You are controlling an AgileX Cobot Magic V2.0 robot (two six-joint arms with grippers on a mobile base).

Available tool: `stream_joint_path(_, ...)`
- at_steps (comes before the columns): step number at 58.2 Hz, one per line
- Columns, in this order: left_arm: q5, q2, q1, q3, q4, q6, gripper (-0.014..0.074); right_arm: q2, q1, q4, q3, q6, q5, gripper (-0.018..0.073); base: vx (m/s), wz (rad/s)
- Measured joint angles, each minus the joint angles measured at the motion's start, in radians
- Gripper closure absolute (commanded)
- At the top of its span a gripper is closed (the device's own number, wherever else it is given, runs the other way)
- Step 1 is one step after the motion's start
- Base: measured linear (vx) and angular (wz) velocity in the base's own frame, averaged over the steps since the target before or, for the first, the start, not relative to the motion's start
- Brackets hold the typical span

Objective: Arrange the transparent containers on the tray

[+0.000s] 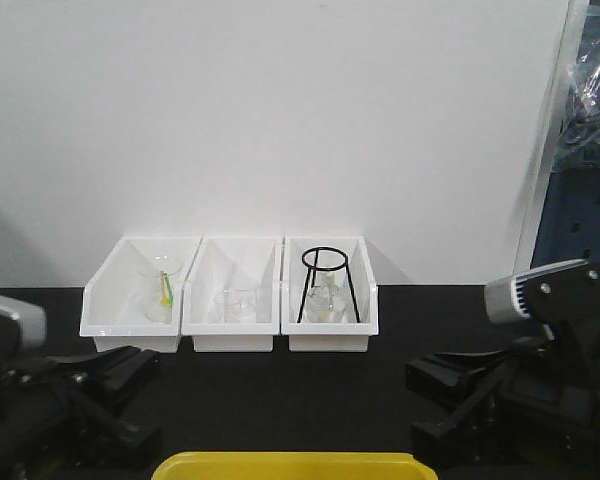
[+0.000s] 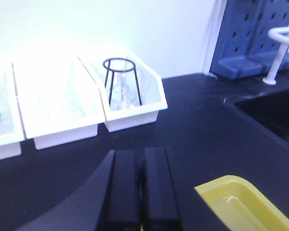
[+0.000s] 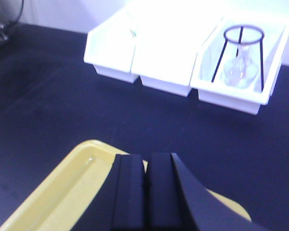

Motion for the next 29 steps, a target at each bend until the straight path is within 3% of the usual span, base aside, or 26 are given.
stream_joint_path(13,-0.01,-0.182,0.0,0.094,-0.001,0.002,0.0596,-0.046,0.0,0.0,0.0,-0.005,0.002,0.0572,0.0,0.0)
stream_joint_path(29,-0.021,-0.176,0.0,0.094,-0.001,0.002,0.0594,-0.046,0.0,0.0,0.001,-0.005,0.005,0.0572,0.0,0.0)
